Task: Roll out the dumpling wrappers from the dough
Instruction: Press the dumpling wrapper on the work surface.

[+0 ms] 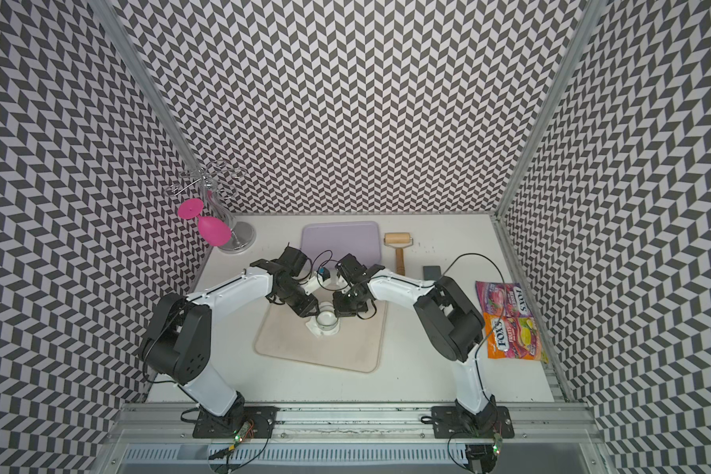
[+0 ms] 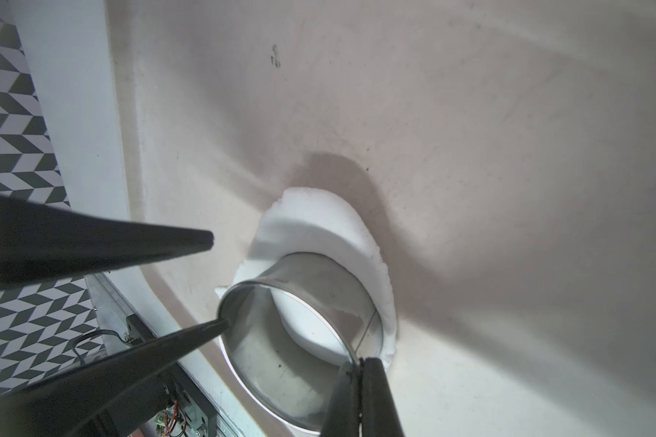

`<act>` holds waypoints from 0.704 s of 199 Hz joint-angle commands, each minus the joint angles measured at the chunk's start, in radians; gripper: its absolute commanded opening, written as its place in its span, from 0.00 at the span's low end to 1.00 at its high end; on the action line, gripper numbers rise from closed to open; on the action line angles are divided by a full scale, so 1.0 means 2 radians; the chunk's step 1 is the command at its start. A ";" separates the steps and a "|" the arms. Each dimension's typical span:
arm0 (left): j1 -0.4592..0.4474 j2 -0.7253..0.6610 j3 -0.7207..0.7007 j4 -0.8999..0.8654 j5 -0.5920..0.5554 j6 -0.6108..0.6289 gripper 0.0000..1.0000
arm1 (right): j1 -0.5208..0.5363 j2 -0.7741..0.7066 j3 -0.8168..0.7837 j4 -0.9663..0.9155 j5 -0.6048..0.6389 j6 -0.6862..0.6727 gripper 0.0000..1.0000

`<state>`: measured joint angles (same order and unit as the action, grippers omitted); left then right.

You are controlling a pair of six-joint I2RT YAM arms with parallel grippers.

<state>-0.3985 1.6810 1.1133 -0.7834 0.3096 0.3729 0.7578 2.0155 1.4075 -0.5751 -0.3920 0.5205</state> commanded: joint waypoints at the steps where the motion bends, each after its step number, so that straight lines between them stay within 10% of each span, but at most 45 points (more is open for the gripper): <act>1: 0.002 -0.002 0.004 -0.021 -0.002 0.008 0.27 | 0.004 0.045 -0.017 -0.038 0.068 -0.007 0.00; 140: 0.001 0.031 -0.042 0.012 -0.035 0.008 0.00 | 0.005 0.047 -0.005 -0.047 0.072 -0.005 0.00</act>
<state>-0.3985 1.6901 1.0920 -0.7563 0.3115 0.3744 0.7704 2.0258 1.4322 -0.5808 -0.3588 0.5213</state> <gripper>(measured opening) 0.044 0.051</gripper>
